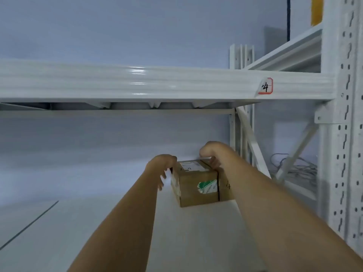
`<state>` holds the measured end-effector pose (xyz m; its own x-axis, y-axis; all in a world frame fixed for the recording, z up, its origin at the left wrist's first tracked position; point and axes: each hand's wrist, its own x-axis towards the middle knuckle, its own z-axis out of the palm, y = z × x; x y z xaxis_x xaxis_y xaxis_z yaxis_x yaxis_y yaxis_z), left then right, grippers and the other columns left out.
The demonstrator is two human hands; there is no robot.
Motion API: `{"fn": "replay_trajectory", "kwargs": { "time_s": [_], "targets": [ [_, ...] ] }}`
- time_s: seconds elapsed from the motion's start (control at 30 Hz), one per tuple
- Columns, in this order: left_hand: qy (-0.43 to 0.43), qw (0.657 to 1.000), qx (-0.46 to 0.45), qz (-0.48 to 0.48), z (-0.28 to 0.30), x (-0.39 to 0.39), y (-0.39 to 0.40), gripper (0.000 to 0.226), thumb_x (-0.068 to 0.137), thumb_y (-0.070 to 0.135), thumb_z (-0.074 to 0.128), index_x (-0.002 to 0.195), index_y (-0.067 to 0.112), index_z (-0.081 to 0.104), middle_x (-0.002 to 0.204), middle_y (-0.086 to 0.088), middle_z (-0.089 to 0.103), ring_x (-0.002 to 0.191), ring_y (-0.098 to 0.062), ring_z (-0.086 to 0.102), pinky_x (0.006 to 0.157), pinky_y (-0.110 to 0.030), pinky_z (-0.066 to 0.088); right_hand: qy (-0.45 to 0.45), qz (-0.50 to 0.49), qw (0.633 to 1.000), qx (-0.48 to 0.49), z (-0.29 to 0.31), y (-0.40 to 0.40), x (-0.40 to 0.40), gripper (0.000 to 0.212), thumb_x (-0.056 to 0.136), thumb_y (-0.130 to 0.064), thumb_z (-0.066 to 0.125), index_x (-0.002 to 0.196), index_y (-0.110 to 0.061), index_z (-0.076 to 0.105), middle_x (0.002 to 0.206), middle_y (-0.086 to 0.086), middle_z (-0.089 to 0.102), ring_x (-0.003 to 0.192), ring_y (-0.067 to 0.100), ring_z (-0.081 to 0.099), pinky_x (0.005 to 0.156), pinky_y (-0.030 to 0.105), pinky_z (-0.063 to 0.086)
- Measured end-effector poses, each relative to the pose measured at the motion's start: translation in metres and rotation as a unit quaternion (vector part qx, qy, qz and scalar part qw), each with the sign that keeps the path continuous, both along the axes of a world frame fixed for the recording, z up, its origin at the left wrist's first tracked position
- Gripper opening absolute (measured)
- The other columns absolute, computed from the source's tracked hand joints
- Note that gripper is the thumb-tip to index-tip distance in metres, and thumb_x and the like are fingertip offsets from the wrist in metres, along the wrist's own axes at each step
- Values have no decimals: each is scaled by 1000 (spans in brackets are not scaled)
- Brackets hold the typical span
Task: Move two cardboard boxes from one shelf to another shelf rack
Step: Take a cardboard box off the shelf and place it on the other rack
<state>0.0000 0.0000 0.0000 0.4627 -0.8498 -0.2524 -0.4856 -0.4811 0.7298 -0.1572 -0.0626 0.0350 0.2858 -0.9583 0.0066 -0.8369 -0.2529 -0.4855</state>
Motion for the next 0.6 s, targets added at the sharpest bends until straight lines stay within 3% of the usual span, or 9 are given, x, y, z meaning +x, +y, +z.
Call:
{"fn": "replay_trajectory", "kwargs": {
  "time_s": [0.07, 0.13, 0.23, 0.33, 0.4, 0.5, 0.6],
  "targets": [
    [52, 999, 9, -2, 0, -5, -6, 52, 103, 29, 43, 143, -5, 43, 145, -30, 47, 118, -58, 57, 95, -68, 51, 28, 10, 999, 20, 2, -4, 0, 39, 104, -16, 42, 137, 4, 49, 119, 19, 60, 93, 25, 53, 85, 30, 44],
    [72, 997, 14, -7, 0, -12, -12, 32, 105, 22, 41, 121, -5, 49, 125, -29, 50, 105, -53, 58, 97, -70, 50, 73, 21, 997, 22, 4, -6, 1, 25, 102, -11, 43, 121, 2, 53, 88, 14, 52, 76, 23, 50, 72, 32, 45],
    [61, 998, 15, -11, -3, -17, -25, 30, 106, 17, 40, 96, -8, 53, 117, -28, 51, 121, -55, 56, 97, -68, 51, 94, 25, 995, 7, 1, -9, 6, 14, 101, -5, 43, 97, 3, 55, 80, 11, 44, 63, 20, 45, 59, 29, 42],
    [78, 996, 36, 2, -9, -17, -38, 32, 102, 12, 38, 116, -9, 58, 127, -35, 61, 115, -57, 63, 90, -66, 56, 90, 28, 996, 5, -3, -7, 9, 25, 103, -1, 41, 80, 1, 51, 77, 10, 40, 62, 19, 41, 68, 30, 42],
    [71, 997, 28, 11, -13, -18, -44, 34, 101, 11, 36, 120, -7, 57, 124, -35, 63, 111, -56, 65, 88, -65, 58, 77, 23, 997, 3, -8, -10, 12, 34, 103, -1, 38, 70, -4, 44, 75, 10, 38, 60, 20, 38, 62, 29, 39],
    [56, 998, 14, 14, -15, -18, -40, 36, 100, 12, 36, 123, -7, 56, 120, -34, 65, 104, -54, 69, 81, -64, 60, 50, 26, 998, -1, -11, -8, 13, 36, 101, 3, 38, 66, -5, 38, 73, 10, 35, 58, 21, 36, 51, 27, 32],
    [49, 999, 10, 11, -16, -13, -24, 39, 99, 12, 39, 130, -5, 55, 121, -32, 64, 102, -53, 69, 77, -63, 61, 18, 39, 999, -6, -14, -5, 14, 35, 100, 5, 38, 66, -6, 41, 72, 10, 35, 57, 19, 36, 56, 27, 35]
  ]
}}
